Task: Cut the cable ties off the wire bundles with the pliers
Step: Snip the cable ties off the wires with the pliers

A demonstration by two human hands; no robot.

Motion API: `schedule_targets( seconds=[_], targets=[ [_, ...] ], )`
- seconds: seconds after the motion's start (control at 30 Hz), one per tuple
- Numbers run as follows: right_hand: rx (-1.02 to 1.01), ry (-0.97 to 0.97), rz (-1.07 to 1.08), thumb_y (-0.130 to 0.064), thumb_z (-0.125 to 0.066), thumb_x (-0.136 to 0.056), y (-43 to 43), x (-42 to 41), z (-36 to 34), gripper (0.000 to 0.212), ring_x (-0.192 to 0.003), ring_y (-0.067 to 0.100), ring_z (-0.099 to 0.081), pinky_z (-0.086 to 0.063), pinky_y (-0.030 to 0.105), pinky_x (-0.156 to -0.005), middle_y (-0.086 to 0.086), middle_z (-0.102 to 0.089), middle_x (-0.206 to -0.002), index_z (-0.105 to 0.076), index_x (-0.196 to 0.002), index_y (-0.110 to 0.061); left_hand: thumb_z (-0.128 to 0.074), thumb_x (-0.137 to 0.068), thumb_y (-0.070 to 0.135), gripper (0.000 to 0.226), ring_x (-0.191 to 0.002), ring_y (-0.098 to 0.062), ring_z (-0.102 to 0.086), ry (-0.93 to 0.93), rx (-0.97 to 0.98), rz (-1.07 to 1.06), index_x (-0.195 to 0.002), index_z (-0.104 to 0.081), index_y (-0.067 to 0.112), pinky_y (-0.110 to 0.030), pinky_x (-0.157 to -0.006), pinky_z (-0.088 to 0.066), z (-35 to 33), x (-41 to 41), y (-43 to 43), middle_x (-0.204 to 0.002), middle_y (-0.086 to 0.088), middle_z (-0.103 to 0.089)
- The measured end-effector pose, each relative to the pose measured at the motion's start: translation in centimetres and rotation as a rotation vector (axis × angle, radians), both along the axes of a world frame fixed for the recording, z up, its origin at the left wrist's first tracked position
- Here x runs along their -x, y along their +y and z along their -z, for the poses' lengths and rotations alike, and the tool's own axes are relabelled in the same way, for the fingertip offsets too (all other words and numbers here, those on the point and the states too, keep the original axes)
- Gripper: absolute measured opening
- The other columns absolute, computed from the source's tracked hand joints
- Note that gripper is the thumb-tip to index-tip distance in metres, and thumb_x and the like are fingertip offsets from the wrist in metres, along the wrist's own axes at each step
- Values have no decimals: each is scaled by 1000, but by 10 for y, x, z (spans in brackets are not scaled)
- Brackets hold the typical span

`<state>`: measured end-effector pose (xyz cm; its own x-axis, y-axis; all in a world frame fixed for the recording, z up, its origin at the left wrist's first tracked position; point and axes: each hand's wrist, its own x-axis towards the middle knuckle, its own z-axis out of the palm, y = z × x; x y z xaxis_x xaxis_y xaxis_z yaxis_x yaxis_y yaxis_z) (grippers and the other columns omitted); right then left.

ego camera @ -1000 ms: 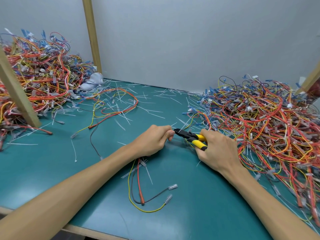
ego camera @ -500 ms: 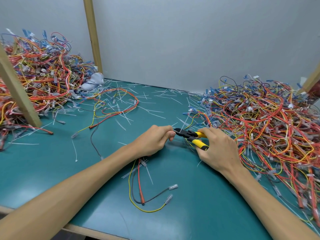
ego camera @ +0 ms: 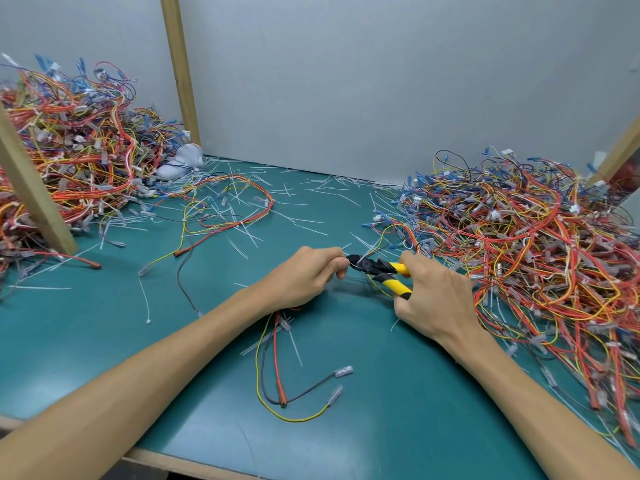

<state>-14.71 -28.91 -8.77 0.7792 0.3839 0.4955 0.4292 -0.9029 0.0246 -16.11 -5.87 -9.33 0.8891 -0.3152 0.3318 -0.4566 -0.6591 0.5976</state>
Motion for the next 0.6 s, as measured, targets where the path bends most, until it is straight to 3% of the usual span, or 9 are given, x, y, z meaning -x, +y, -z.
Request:
schedule_targets(
  seconds=[0.23,0.33,0.4,0.43,0.5,0.6],
  targets=[
    [31,32,2,-27,-64,-68,1,-2,0,24,-56,25,-44,-27,25,-48,-5,-47,-63,-44,-78,-19,-43,-103,21,20,-65,0,-48,-13,-55,19,-97,-61,14,-14,-60,-32,-5,-4,9,-66,15,-51],
    [47,-25,-24,-29,-61,-63,2,0,1,25,-53,23,-40,-19,22,-46,-7,-43,-60,-41,-74,-19,-46,-102,19,19,-64,4,-52,3,-132,52,-99,-64,13,-9,-61,-33,-6,-6,14,-71,13,-58],
    [55,-89,-57,-29,-57,-58,2,0,1,23,-54,23,-41,-14,21,-47,-6,-42,-61,-43,-73,-18,-46,-101,18,20,-62,5,-52,0,-170,61,-97,-65,13,-13,-60,-34,-5,-7,15,-67,14,-57],
    [69,-115,-70,-28,-57,-57,2,-1,1,24,-59,24,-43,-19,22,-48,-4,-46,-65,-47,-75,-17,-46,-101,18,19,-62,3,-52,-14,-175,58,-97,-65,13,-17,-61,-36,-4,-7,15,-67,15,-57],
    [109,-132,-85,-25,-58,-55,0,-6,2,35,-74,27,-46,-33,31,-60,2,-52,-78,-54,-87,-14,-47,-100,15,18,-65,-7,-54,-50,-154,47,-95,-65,12,-24,-65,-40,-3,-6,14,-70,9,-60],
    [117,-129,-79,-25,-58,-54,-3,-10,1,51,-89,29,-45,-35,37,-77,5,-53,-92,-58,-104,-15,-49,-99,11,18,-66,-12,-53,-78,-85,42,-93,-66,11,-17,-66,-41,-2,-4,14,-72,4,-63]
  ],
)
